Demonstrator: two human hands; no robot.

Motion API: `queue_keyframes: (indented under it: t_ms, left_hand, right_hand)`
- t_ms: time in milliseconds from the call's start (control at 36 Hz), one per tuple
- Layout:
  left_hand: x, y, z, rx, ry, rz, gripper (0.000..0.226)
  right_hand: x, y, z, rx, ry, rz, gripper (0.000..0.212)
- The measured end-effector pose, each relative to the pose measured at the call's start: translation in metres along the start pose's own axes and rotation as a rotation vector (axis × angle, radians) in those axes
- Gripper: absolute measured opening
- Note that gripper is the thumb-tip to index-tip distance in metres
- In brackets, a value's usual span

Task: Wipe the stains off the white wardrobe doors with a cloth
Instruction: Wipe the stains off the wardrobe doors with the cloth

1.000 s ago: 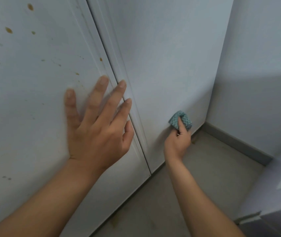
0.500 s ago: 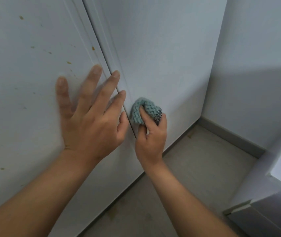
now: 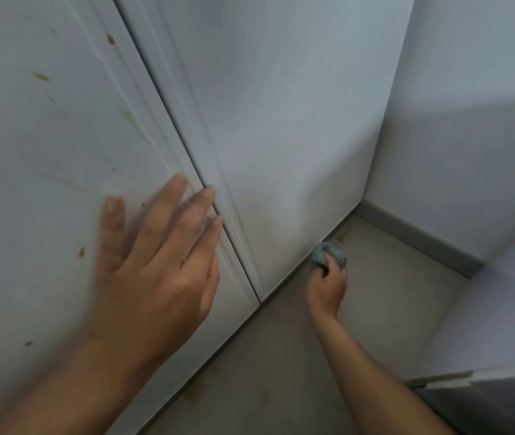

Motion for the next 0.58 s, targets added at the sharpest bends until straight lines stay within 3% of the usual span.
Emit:
queue_keyframes:
  t_ms: [111,194,306,445,583]
  left_hand:
    - [0.001,0.008,0.013,0.013,0.088,-0.077,0.031]
    - [0.002,0.01,0.017,0.019,0.134,-0.107,0.039]
    - [0.0,0.013,0.017,0.037,0.15,-0.071,0.038]
    - [0.002,0.016,0.016,0.112,0.163,0.009,0.047]
    - [0.003,0.021,0.018,0.179,0.188,0.013,0.054]
  right_hand:
    - [-0.032,0.022,-0.065,-0.14,0.252,0.105,0.036]
    - [-0.044,0.027,-0.108,-0.187,0.234,0.23,0.04]
    - [-0.047,0.024,-0.16,-0.033,0.153,0.448,0.046]
    - [-0.056,0.035,-0.213,0.054,-0.064,0.638,0.037]
    - [-0.07,0.05,-0.226,0.283,-0.173,0.905,0.04]
Point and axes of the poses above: each hand's wrist, its own z-axis away from the middle knuckle, its own y-axis out of the palm, x = y × z, the point moved 6 cm from there along -z, towards the middle knuckle, and after that the axes turned 9 degrees about -x, right-handed, at the moved point
